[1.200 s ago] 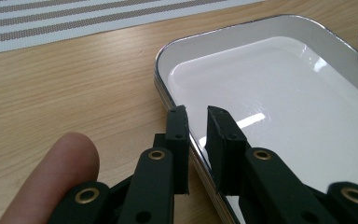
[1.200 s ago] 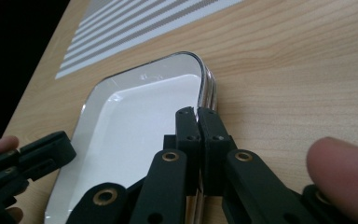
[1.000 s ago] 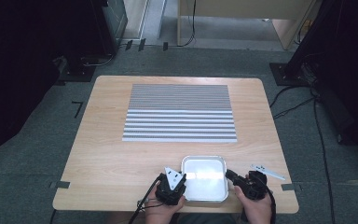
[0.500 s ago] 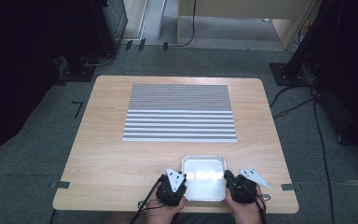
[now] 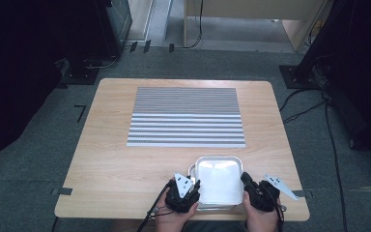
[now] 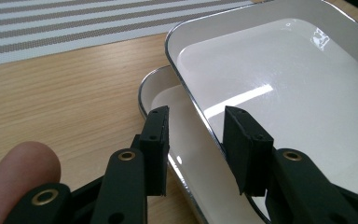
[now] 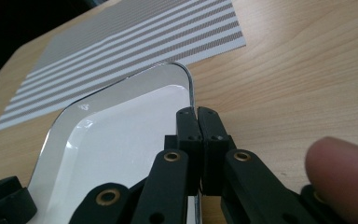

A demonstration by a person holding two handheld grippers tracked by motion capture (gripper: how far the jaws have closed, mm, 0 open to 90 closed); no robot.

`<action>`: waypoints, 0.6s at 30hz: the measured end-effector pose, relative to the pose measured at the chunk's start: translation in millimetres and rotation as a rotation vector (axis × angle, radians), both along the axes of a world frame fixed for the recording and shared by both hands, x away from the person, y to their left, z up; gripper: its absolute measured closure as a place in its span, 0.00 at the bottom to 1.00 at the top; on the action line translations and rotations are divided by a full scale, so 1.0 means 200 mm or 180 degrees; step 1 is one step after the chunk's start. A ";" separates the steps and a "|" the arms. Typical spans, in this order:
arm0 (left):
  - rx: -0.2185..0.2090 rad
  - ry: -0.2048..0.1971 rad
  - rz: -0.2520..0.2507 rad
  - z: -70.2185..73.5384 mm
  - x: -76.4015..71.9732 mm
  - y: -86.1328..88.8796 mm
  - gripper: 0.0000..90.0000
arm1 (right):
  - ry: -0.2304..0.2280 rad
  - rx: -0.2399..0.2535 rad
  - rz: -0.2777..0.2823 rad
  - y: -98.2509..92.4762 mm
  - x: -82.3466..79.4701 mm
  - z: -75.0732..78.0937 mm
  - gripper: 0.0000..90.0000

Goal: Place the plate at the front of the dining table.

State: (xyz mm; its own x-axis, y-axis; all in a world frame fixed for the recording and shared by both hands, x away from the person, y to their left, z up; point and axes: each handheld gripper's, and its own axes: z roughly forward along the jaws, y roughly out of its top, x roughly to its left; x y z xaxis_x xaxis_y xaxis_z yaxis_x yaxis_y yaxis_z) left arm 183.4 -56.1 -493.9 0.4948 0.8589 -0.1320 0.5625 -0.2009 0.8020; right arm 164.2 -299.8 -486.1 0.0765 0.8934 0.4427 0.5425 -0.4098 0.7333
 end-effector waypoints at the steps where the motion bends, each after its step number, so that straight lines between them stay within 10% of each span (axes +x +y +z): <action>1: -0.0040 0.0033 -0.0006 0.00 0.00 0.00 0.68 | -0.0025 0.0015 0.0002 0.00 0.00 0.00 1.00; 18: -0.0393 0.0116 0.0332 0.06 0.05 0.05 0.96 | -0.0261 0.0071 0.0102 0.07 -0.03 0.03 1.00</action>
